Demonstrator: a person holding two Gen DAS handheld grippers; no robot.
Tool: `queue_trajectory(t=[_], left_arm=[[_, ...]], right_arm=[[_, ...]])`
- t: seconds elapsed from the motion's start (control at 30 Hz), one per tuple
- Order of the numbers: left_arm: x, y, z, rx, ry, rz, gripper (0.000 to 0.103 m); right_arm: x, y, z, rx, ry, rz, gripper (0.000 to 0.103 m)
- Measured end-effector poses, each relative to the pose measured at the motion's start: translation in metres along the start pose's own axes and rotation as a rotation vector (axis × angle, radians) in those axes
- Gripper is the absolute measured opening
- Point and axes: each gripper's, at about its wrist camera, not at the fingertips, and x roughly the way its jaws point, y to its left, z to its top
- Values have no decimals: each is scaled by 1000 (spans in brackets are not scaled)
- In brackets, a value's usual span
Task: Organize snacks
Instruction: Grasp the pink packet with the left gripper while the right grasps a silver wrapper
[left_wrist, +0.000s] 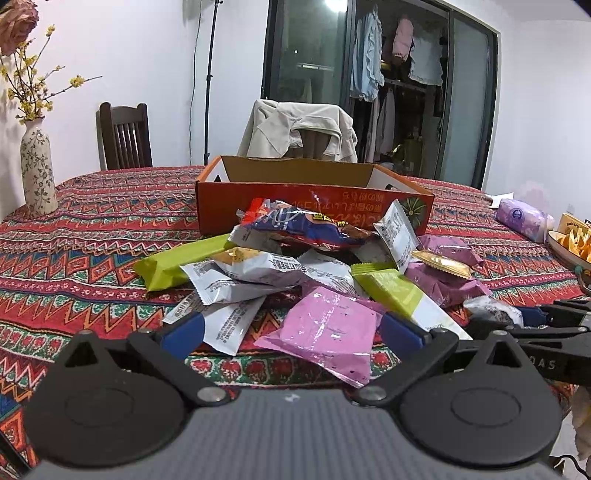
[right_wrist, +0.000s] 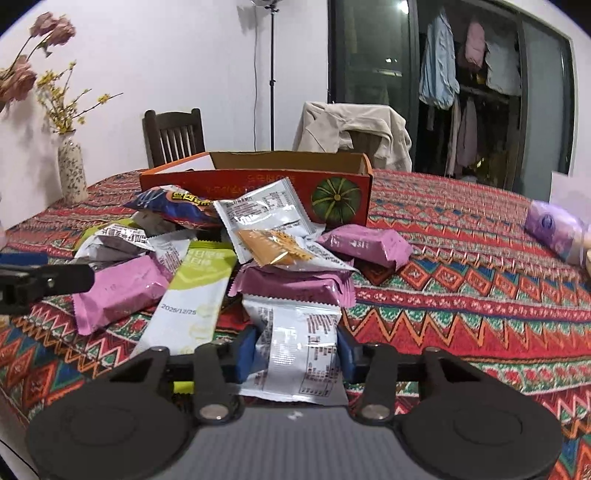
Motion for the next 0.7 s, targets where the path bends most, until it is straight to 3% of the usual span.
queue_trajectory(t=[0.6,0.7], left_arm=[[36,-22,4,45,92,31,103],[41,-24,4,56,102,23,99]], right_arm=[[-14,-23,4,51,-83,32,43],[-17,-22,4,48,-92,45,43]])
